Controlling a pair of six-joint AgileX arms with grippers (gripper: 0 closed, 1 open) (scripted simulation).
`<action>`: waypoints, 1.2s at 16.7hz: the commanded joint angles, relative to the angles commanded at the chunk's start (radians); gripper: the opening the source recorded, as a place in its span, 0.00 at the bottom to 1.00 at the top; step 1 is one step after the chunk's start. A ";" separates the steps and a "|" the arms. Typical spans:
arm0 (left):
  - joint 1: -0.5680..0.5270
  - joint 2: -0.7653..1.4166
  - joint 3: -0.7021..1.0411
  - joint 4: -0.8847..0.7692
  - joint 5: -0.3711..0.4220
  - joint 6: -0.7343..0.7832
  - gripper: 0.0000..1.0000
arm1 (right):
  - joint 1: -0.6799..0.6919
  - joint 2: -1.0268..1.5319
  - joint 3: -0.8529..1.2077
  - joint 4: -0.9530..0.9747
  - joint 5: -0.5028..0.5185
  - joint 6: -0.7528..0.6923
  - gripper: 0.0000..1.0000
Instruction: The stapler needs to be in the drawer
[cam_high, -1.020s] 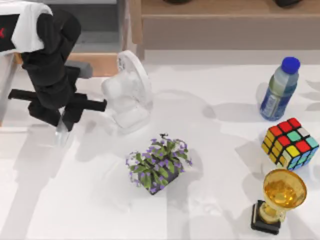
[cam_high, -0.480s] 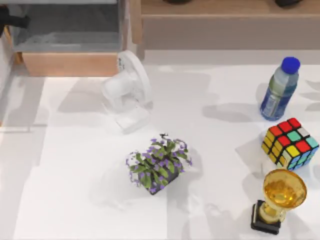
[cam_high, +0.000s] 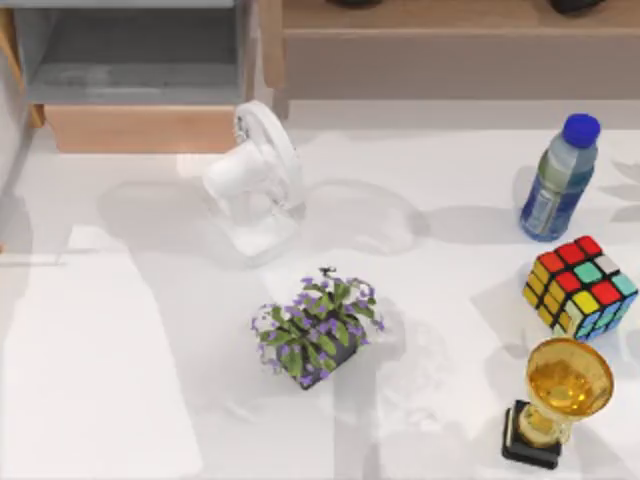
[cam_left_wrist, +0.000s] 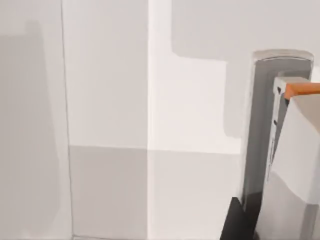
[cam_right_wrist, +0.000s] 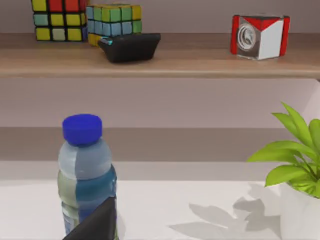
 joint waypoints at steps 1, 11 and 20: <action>0.008 0.045 0.035 -0.023 0.012 0.004 0.00 | 0.000 0.000 0.000 0.000 0.000 0.000 1.00; 0.013 0.170 0.118 -0.118 0.045 0.017 0.00 | 0.000 0.000 0.000 0.000 0.000 0.000 1.00; 0.017 0.158 0.062 -0.073 0.047 0.017 0.00 | 0.000 0.000 0.000 0.000 0.000 0.000 1.00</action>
